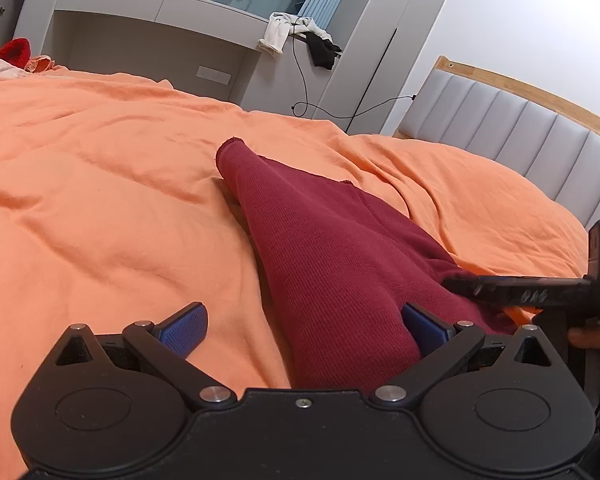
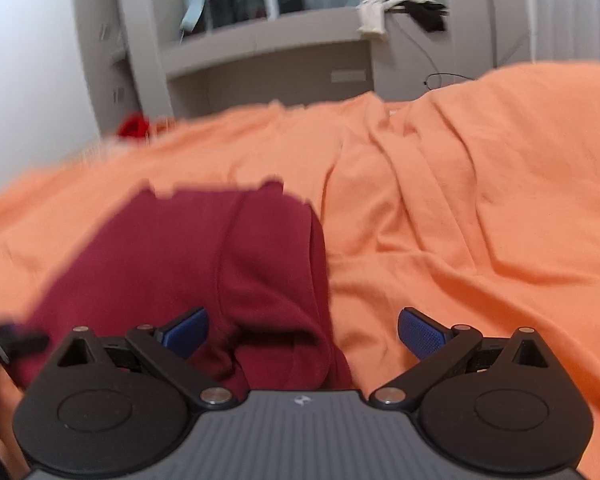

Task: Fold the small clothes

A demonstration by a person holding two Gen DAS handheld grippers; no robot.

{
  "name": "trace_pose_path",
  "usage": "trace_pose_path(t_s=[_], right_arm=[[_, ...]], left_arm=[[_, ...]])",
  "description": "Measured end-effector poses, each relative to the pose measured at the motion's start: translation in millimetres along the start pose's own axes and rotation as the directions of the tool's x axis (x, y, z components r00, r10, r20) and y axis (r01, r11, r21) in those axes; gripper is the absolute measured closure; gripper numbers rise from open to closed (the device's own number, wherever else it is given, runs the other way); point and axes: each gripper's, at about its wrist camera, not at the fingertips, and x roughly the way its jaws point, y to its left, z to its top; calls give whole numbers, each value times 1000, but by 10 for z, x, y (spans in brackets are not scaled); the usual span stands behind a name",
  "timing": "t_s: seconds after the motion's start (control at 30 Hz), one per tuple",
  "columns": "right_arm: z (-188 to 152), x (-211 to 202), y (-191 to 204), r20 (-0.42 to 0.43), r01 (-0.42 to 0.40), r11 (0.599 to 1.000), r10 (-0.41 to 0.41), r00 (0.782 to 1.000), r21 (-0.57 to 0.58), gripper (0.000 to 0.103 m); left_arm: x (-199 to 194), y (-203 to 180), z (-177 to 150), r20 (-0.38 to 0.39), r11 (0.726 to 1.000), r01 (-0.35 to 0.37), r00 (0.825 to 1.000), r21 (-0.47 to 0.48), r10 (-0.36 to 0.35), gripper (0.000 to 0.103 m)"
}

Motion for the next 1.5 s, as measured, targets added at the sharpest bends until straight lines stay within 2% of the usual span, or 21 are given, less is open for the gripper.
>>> trace_pose_path(t_s=[0.07, 0.13, 0.2, 0.27, 0.37, 0.47, 0.63, 0.73, 0.87, 0.97, 1.03, 1.13, 1.27, 1.3, 1.37, 1.5], right_arm=[[29, -48, -113, 45, -8, 995, 3, 999, 100, 0], [26, -48, -235, 45, 9, 983, -18, 999, 182, 0], [10, 34, -334, -14, 33, 968, -30, 999, 249, 0], [-24, 126, -372, -71, 57, 964, -39, 997, 259, 0], [-39, 162, -263, -100, 92, 983, -77, 992, 156, 0], [-59, 156, -105, -74, 144, 989, -142, 987, 26, 0], [-117, 95, 93, 2, 208, 967, -210, 978, -149, 0], [-120, 33, 156, 44, 221, 956, -217, 975, -191, 0], [-3, -26, 100, 71, 177, 980, -171, 983, -90, 0], [94, -29, 19, 83, 79, 996, -82, 993, 38, 0], [131, 25, -60, 70, 18, 993, -27, 997, 116, 0], [149, 180, -241, 43, -75, 960, 66, 997, 270, 0], [46, 411, -531, 38, -175, 854, 180, 983, 490, 0], [24, 436, -574, 46, -180, 839, 182, 982, 513, 1], [-6, 461, -597, 51, -176, 837, 176, 983, 518, 3], [-42, 457, -469, 36, -144, 887, 143, 989, 439, 4]], left_arm=[[0, -2, 0, 1, 1000, -1, 1000, 0, 1, 0], [-6, -3, -9, 3, 1000, -1, 1000, 1, 1, 0], [-7, -6, -12, 5, 1000, -3, 1000, 2, 3, 0], [-9, -7, -12, 6, 1000, -3, 1000, 3, 3, 1], [-8, -10, -13, 6, 1000, -3, 1000, 3, 3, 0], [-8, -9, -12, 6, 1000, -4, 1000, 3, 4, 1], [-7, -9, -12, 5, 1000, -3, 1000, 3, 3, 0], [-8, -12, -12, 6, 1000, -4, 1000, 3, 4, 1], [-9, -11, -7, 4, 1000, -5, 1000, 2, 5, 0], [-18, -21, -6, 5, 1000, -11, 1000, 4, 11, 0], [-28, -30, -9, 8, 1000, -17, 1000, 9, 17, 0], [-34, -40, -6, 7, 1000, -21, 1000, 12, 21, 0], [-42, -57, 3, 5, 999, -30, 1000, 13, 30, 0], [-45, -60, 3, 6, 999, -32, 999, 14, 32, 0], [-50, -66, 2, 7, 999, -35, 999, 15, 35, 0], [-52, -77, 2, 9, 999, -37, 999, 15, 37, 0]])
